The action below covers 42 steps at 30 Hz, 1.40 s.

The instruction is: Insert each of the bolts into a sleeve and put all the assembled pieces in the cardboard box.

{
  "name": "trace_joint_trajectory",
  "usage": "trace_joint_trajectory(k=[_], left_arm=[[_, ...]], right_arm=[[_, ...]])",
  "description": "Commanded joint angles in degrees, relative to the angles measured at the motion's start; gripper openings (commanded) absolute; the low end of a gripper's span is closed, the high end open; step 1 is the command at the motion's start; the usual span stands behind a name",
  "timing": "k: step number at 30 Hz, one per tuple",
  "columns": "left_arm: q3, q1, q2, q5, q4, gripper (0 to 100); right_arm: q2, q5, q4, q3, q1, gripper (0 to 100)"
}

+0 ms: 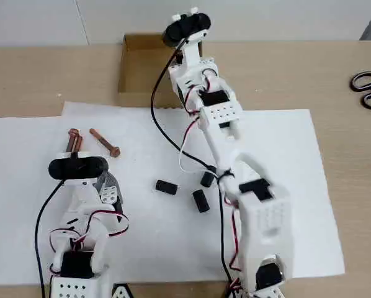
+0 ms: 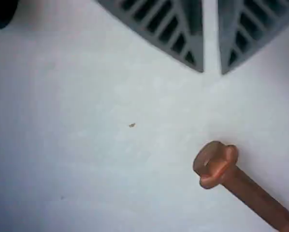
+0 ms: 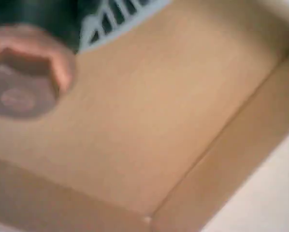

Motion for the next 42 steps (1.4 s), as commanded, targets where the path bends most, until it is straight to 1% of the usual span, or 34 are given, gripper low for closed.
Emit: trace_joint_trajectory(k=[1,6,11,13,15,17,19,23,26,30,33,35,38,42], left_arm=[[-0.4,-0.09,-0.62,0.18,-1.41,1],[-0.4,-0.09,-0.62,0.18,-1.41,1],[-0.4,-0.09,-0.62,0.18,-1.41,1],[-0.4,-0.09,-0.62,0.18,-1.41,1],[-0.4,-0.09,-0.62,0.18,-1.41,1],[-0.4,-0.09,-0.62,0.18,-1.41,1],[-0.4,-0.09,-0.62,0.18,-1.41,1],[-0.4,-0.09,-0.62,0.18,-1.41,1],[-0.4,-0.09,-0.62,0.18,-1.41,1],[-0.4,-0.09,-0.62,0.18,-1.41,1],[-0.4,-0.09,-0.62,0.18,-1.41,1],[-0.4,-0.09,-0.62,0.18,-1.41,1],[-0.4,-0.09,-0.62,0.18,-1.41,1],[-0.4,0.0,-0.62,0.18,-1.41,1]], right_arm=[[9.27,-0.09,-1.89,-17.76,0.22,0.3],[23.34,0.26,-0.31,-33.85,0.13,0.4],[28.35,0.35,15.25,-46.24,-1.36,1.0],[29.41,0.35,20.44,-49.76,-1.89,5.7],[30.2,0.35,24.4,-52.66,-1.98,13.6],[30.55,0.35,27.3,-54.95,-1.98,21.4],[30.46,0.35,29.49,-56.88,-2.07,25.9],[30.2,0.35,33.19,-60.57,-2.15,26.3],[30.11,0.18,37.93,-64.44,-2.33,26.3],[30.02,0.0,49.63,-72.79,-3.38,26.3],[28.26,-0.35,59.82,-72.44,-4.79,26.3],[24.75,-3.25,66.68,-72.44,-5.85,26.3],[20.44,-8.53,73.36,-72.35,-7.08,26.3],[17.27,-10.73,75.47,-72.35,-7.25,26.3]])
